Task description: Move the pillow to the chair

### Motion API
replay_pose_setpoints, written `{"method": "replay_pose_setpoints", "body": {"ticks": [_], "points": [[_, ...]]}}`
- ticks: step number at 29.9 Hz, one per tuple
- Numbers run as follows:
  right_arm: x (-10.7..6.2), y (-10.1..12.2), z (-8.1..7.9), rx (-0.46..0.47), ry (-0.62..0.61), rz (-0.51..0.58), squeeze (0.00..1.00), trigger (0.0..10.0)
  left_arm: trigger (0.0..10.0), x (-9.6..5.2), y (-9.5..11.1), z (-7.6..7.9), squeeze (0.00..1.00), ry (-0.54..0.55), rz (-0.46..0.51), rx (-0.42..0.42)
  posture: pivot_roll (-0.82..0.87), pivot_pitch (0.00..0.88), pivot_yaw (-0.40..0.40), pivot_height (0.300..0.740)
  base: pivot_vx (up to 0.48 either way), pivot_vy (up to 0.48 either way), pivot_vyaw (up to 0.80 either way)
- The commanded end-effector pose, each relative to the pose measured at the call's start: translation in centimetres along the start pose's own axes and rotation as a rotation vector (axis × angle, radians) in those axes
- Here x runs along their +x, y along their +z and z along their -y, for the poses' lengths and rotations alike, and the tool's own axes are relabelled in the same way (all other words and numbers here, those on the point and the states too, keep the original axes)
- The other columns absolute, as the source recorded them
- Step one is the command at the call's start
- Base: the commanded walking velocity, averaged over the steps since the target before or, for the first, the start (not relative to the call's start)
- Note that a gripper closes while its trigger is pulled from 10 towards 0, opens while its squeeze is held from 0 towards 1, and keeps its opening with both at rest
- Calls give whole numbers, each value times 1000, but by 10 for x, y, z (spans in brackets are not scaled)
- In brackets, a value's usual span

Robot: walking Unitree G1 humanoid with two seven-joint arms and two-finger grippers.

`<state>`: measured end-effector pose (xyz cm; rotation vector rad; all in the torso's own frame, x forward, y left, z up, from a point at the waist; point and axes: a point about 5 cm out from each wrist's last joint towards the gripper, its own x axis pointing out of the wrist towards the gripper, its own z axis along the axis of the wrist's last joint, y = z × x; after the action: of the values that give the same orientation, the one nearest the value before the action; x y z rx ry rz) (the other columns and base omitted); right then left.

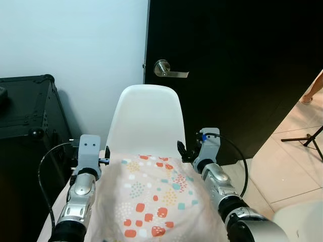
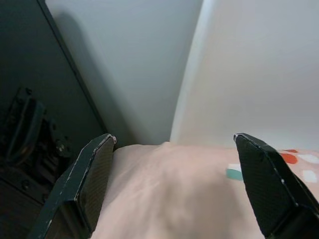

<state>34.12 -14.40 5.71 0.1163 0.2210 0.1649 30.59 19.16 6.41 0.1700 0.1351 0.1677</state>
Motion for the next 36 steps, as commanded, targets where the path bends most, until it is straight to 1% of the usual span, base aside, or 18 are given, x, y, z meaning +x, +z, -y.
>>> {"method": "replay_pose_setpoints", "body": {"ticks": [1, 7, 16, 17, 18, 19, 29, 36], "points": [[-3, -8, 3, -9, -14, -38, 0, 10000, 10000, 0, -3, 6, 0, -17, -18, 1, 54, 0, -124, 736, 0, 0, 0], [-4, -11, 4, -31, -15, -68, 0, 10000, 10000, 0, -3, 9, 0, -23, -24, -3, 50, 0, -125, 736, 0, 0, 0], [-4, -15, 5, -64, -29, -102, 0, 10000, 10000, 0, -5, 10, 0, -27, -32, -5, 47, 0, -126, 736, 0, 0, -800], [-4, -16, 6, -95, -37, -117, 0, 10000, 10000, -1, -4, 11, 0, -28, -32, -6, 46, 0, -127, 736, 0, 0, -800], [-4, -16, 6, -95, -37, -117, 0, 10000, 10000, -1, -4, 11, 0, -28, -32, -6, 46, 0, -127, 736, 0, 0, -800], [-4, -16, 6, -116, -39, -125, 0, 10000, 10000, 0, -4, 11, 0, -29, -32, -7, 47, 0, -127, 736, 0, 0, -800], [-4, -14, 9, -109, -62, -128, 0, 10000, 10000, -1, -7, 15, 0, -62, -52, -12, 45, 0, -126, 736, 0, 0, -800], [-5, -16, 12, -113, -85, -143, 0, 10000, 10000, -1, -7, 15, 0, -60, -53, -11, 48, 0, -128, 736, 0, 0, -800]]}}
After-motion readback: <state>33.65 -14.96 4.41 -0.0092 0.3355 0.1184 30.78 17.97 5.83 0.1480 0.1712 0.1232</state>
